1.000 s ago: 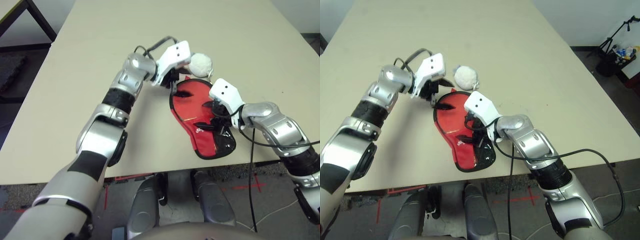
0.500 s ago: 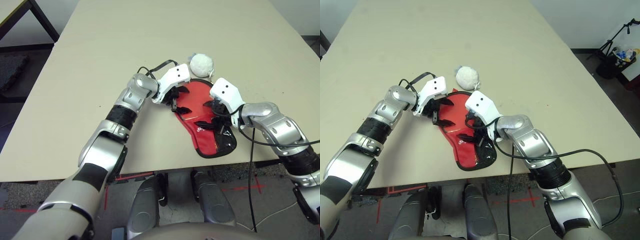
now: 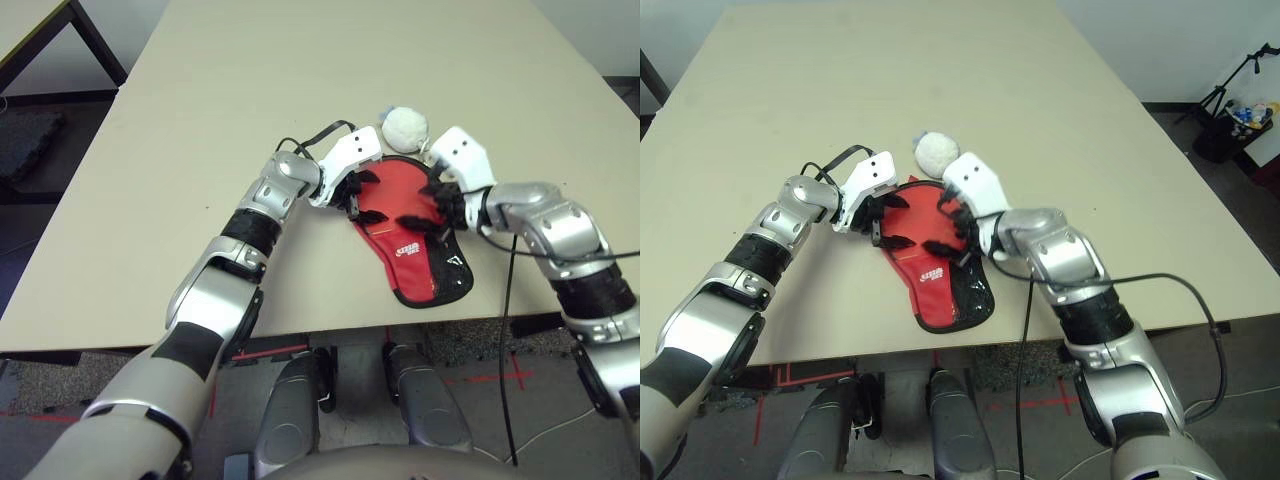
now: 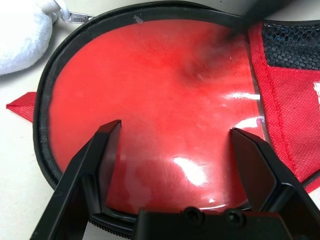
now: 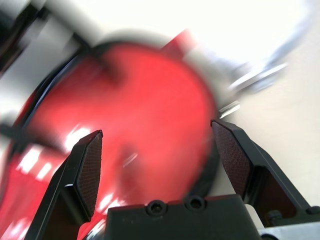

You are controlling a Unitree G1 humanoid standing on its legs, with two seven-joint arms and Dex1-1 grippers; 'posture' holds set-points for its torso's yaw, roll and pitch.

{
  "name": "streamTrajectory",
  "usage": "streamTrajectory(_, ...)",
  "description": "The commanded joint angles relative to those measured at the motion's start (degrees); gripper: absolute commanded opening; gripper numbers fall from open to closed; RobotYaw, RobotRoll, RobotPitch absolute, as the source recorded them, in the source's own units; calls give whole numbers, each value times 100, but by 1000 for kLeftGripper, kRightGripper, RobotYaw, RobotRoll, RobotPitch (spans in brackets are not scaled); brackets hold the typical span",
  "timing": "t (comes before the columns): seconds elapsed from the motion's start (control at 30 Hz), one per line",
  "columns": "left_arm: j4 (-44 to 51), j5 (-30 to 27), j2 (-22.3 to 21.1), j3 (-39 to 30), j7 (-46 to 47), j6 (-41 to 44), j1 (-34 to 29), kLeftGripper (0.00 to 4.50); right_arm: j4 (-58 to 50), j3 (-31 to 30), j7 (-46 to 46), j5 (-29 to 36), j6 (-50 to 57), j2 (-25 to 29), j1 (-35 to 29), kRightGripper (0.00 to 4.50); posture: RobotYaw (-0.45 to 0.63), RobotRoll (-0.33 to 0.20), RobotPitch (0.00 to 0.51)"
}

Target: Store the ping-pong paddle in its case and zip it.

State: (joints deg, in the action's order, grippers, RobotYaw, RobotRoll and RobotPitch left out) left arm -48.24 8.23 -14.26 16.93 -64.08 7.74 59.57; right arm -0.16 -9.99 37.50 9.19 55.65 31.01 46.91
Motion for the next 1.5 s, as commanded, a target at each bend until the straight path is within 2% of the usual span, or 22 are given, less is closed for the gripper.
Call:
streamTrajectory(0.03,-361,223,48,214,133,42,-100,4477,328,427,-628,-42,92,-380,53,4500,-104,0,229)
streamTrajectory(0.1,-394,224,73,205,147,32,-73,4477,534,655,-1034,-147,-92,-577,119,4500,-104,0,229)
streamTrajectory(0.27,-464,243,98,214,129,-18,-47,4477,1196,752,-1415,-246,-625,-838,409,4500,-113,0,231)
streamTrajectory(0.73,-370,256,197,268,95,-7,-103,4477,5298,524,-1844,-1082,-3360,-1553,2222,4500,-86,0,228)
streamTrajectory(0.93,-186,253,187,289,63,73,-192,4477,6450,618,-2082,-1255,-3868,-1638,2573,4500,-71,0,228)
streamTrajectory(1.17,-66,252,176,296,57,152,-230,4477,6982,645,-2212,-1384,-3915,-1569,2714,4500,-64,0,228)
streamTrajectory(1.27,-40,245,180,294,57,171,-233,4500,7049,681,-2234,-1393,-3879,-1564,2739,3877,-67,0,228)
streamTrajectory(1.5,-80,241,236,302,95,156,-219,4500,7031,716,-2264,-1451,-3942,-1529,2765,1762,-76,0,227)
